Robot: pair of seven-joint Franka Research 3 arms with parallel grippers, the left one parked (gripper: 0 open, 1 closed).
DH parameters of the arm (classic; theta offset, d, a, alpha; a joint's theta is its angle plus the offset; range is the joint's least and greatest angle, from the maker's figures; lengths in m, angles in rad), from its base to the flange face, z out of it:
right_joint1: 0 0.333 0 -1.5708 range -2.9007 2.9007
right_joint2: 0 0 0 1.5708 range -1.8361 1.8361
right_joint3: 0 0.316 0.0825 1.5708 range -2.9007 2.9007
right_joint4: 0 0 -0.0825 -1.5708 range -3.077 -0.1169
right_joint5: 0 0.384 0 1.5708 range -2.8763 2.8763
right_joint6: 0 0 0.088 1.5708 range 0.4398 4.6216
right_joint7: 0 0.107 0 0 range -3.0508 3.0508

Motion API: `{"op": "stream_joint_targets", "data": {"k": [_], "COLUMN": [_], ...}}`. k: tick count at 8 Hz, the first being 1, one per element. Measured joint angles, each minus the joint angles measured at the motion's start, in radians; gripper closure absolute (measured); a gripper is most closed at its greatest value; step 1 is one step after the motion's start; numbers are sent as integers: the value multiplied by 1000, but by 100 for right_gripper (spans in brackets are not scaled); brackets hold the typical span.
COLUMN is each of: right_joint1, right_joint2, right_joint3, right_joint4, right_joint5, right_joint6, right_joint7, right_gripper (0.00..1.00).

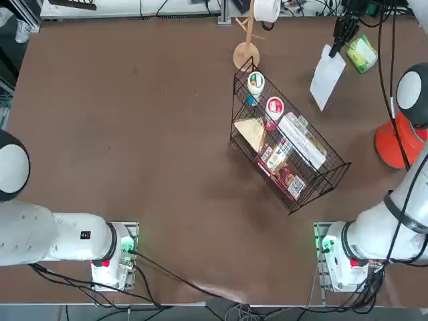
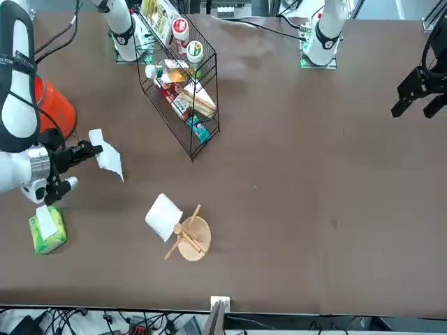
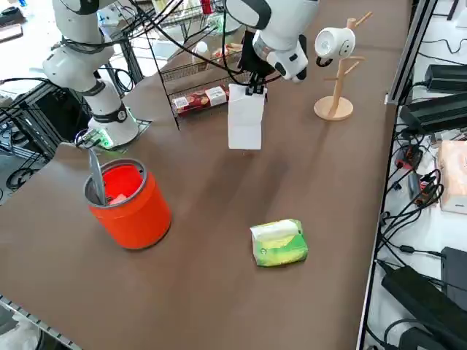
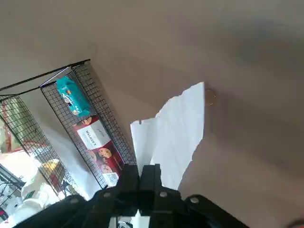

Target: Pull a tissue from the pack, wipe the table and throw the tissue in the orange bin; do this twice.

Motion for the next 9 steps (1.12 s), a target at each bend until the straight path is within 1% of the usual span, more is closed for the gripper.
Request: {"op": "stream_joint_targets", "data": {"k": [4,9], "right_joint1": [-1,-5], "right_joint2": [6,44], "right_joint3": [-2,-4], "right_joint4": [-20,-38], "right_joint5": [-1,-1], "right_joint6": [31,65], "right_joint7": [0,0], "right_gripper": [99,99]}}
